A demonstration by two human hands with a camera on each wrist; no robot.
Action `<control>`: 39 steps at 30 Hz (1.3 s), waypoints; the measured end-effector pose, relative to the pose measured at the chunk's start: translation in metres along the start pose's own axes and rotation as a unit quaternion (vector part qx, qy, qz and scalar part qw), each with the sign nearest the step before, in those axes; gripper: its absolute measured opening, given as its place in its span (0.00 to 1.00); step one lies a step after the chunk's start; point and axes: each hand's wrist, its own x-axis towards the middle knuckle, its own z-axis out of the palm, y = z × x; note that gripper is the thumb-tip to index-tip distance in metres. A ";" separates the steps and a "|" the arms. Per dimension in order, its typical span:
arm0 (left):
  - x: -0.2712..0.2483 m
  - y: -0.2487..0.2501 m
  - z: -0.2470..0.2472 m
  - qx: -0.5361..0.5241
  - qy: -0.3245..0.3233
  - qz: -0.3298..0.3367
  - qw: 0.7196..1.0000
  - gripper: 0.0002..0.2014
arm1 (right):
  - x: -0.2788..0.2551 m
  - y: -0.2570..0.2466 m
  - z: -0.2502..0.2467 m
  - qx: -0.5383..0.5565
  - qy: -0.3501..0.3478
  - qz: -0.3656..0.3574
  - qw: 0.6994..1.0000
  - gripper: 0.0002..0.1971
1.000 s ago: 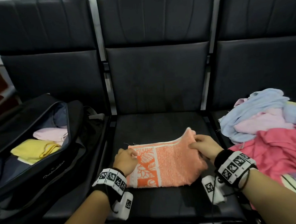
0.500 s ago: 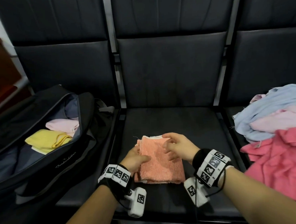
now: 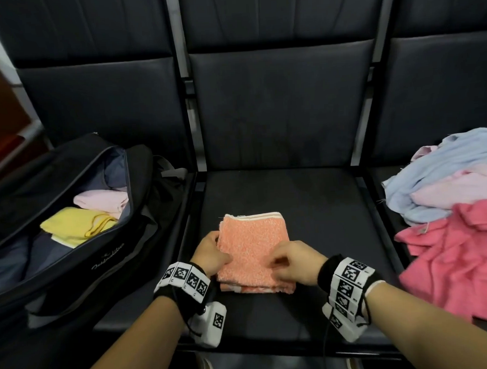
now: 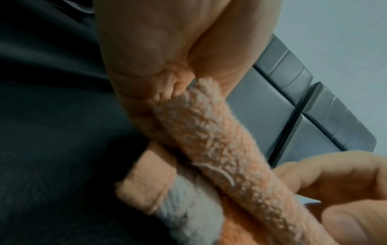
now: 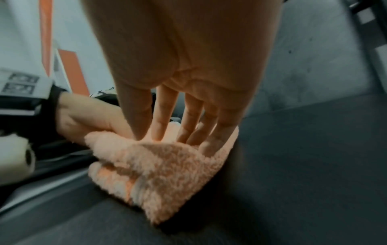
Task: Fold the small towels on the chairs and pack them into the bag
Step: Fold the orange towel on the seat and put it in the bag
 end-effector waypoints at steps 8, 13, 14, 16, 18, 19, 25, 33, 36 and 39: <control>-0.012 0.009 0.009 0.220 0.084 0.124 0.964 0.14 | 0.000 0.000 0.018 -0.181 -0.035 -0.004 0.983 0.24; -0.030 0.019 0.027 0.351 -0.089 0.105 0.926 0.21 | 0.005 0.000 0.023 -0.184 0.005 -0.015 0.983 0.18; -0.031 0.020 0.028 0.366 -0.087 0.099 0.921 0.27 | 0.006 0.000 0.019 -0.155 0.015 -0.011 0.988 0.18; -0.034 0.021 0.031 0.393 -0.082 0.101 0.910 0.37 | 0.007 0.000 0.009 -0.095 0.046 0.000 0.994 0.13; -0.035 0.021 0.032 0.432 -0.077 0.120 0.890 0.40 | 0.008 0.000 0.002 -0.042 0.086 0.014 0.995 0.09; -0.034 0.022 0.033 0.451 -0.072 0.129 0.880 0.39 | 0.007 0.000 -0.001 -0.014 0.100 0.021 0.995 0.09; -0.025 0.022 0.029 0.417 0.002 0.169 0.893 0.08 | 0.008 0.001 -0.010 0.091 0.126 0.009 0.988 0.13; -0.014 0.023 0.012 0.310 -0.012 0.143 0.940 0.05 | 0.018 -0.003 0.003 -0.073 0.080 -0.025 0.994 0.26; -0.013 0.016 0.009 0.327 0.007 0.151 0.933 0.12 | 0.021 0.002 -0.001 0.025 0.133 0.017 0.991 0.11; -0.013 0.011 0.005 0.314 -0.007 0.141 0.939 0.18 | 0.023 0.009 -0.005 0.104 0.141 0.053 0.983 0.11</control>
